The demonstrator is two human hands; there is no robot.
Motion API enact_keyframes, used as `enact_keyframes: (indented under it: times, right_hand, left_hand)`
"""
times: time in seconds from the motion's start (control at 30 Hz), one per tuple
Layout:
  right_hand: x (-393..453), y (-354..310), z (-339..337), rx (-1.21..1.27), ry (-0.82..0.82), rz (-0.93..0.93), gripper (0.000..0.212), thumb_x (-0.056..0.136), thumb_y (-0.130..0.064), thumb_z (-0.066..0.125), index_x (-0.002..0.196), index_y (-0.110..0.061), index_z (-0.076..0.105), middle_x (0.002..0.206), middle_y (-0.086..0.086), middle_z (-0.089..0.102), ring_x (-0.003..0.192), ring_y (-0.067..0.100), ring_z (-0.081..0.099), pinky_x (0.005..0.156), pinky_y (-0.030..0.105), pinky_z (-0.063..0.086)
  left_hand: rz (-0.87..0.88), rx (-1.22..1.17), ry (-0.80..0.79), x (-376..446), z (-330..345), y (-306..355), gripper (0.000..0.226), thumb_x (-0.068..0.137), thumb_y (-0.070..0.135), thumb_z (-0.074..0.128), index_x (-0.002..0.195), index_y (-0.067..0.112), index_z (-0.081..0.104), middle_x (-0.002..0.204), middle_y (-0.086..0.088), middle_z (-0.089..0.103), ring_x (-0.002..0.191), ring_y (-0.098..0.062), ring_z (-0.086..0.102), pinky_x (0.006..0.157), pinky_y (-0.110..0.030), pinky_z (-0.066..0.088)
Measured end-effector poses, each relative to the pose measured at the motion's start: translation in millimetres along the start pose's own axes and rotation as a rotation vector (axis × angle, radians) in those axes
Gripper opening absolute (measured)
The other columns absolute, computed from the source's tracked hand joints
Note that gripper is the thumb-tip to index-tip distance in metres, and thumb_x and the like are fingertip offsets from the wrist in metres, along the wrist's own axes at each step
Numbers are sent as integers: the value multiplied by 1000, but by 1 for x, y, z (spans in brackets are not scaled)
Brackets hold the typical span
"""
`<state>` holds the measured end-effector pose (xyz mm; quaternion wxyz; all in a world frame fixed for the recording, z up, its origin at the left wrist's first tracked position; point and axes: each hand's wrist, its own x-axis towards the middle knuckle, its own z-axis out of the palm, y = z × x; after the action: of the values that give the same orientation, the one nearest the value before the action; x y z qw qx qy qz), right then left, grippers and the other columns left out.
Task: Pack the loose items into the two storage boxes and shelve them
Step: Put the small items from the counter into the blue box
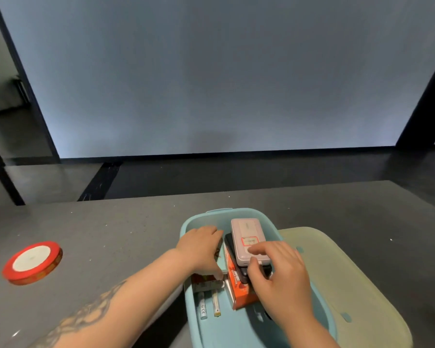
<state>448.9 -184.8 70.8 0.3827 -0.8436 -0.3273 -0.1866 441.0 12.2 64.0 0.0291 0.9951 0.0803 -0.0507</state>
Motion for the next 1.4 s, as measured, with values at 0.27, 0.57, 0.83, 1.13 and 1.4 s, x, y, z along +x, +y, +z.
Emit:
enact_keyframes:
  times: [0.27, 0.57, 0.83, 1.13, 1.4]
  right_hand:
    - [5, -1, 6, 50, -7, 29, 23, 75, -9, 74, 83, -27, 63, 86, -14, 63, 90, 10, 57, 73, 12, 37]
    - [1, -20, -4, 104, -135, -7, 25, 74, -11, 75, 87, -31, 67, 84, -24, 58, 89, 9, 59, 77, 24, 42]
    - [-43, -155, 54, 379, -311, -307, 23, 73, -18, 68, 94, -28, 66, 89, -15, 63, 86, -1, 54, 82, 11, 37]
    - [-103, -225, 136, 370, -626, -336, 28, 73, -9, 77, 94, -25, 68, 87, -16, 62, 86, 7, 60, 81, 33, 46]
    - [-94, -248, 186, 362, -684, -247, 26, 76, -14, 72, 92, -33, 65, 87, -22, 61, 85, -3, 57, 79, 19, 42]
  left_hand:
    - [-31, 57, 42, -4, 3, -1, 67, 66, 65, 69, 116, 23, 56, 109, 3, 64, 98, -22, 59, 82, -34, 42]
    - [-233, -645, 661, -114, 3, 5, 35, 84, 38, 59, 119, 32, 58, 120, 16, 60, 114, -6, 50, 100, -23, 34]
    - [-761, -623, 774, -291, 81, -78, 33, 81, 25, 64, 113, 30, 60, 113, 18, 60, 110, -3, 53, 98, -21, 36]
    - [-814, -500, 472, -400, 91, -204, 78, 66, 23, 78, 137, 26, 45, 144, 10, 41, 136, -13, 35, 111, -27, 28]
    - [-524, -464, -176, -410, 76, -296, 113, 62, 33, 86, 150, 33, 15, 158, 14, 11, 144, -7, 12, 111, -19, 11]
